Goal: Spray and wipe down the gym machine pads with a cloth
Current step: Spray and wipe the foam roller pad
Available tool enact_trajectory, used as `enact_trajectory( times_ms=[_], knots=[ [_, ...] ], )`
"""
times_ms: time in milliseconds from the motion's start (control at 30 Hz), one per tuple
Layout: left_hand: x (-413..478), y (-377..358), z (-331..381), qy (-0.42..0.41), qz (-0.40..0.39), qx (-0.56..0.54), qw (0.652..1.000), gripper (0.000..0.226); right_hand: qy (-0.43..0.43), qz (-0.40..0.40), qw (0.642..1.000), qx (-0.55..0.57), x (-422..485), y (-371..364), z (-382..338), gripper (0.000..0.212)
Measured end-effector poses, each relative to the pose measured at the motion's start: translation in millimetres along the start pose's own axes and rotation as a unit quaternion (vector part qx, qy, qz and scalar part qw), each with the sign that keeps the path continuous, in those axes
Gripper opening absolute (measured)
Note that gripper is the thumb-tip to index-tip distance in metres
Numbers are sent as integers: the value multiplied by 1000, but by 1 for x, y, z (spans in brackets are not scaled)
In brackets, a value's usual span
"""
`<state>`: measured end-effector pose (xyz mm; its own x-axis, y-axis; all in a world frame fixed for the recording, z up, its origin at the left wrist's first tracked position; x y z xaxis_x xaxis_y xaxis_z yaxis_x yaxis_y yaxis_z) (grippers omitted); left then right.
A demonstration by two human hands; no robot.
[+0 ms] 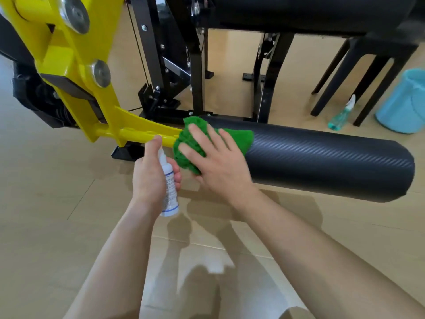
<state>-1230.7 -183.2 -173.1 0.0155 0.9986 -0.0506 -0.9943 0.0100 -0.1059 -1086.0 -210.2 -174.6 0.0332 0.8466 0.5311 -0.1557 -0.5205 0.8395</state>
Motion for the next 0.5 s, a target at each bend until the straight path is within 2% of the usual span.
enact_trajectory(
  times_ms=[67,233,367,433,500],
  knots=[
    [-3,-9,-5,0,-22,16,1000,66,-23,23,999,-15,-27,9,42,56],
    [-15,-45,-14,-26,-100,75,992,67,-93,63,993,-36,-97,27,147,48],
    [-27,-61,-16,-36,-147,103,983,69,-173,85,981,-19,-100,33,164,44],
    [-32,-62,-21,-36,-170,121,977,70,-220,67,973,22,-78,42,166,41],
    [-36,-60,-26,-23,-183,130,974,69,-265,6,962,64,-52,52,175,38]
  ],
)
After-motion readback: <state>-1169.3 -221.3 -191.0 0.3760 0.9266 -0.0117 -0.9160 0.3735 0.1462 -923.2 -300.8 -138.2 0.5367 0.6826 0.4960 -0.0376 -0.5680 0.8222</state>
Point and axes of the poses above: each hand's wrist, its own x-axis towards the middle knuckle, its own y-axis out of the back of the hand, z = x × y, the point moved 5 cm from there along x, towards the middle knuckle, and after that the axes turned 15 degrees about -y, right-handed, at the moved point
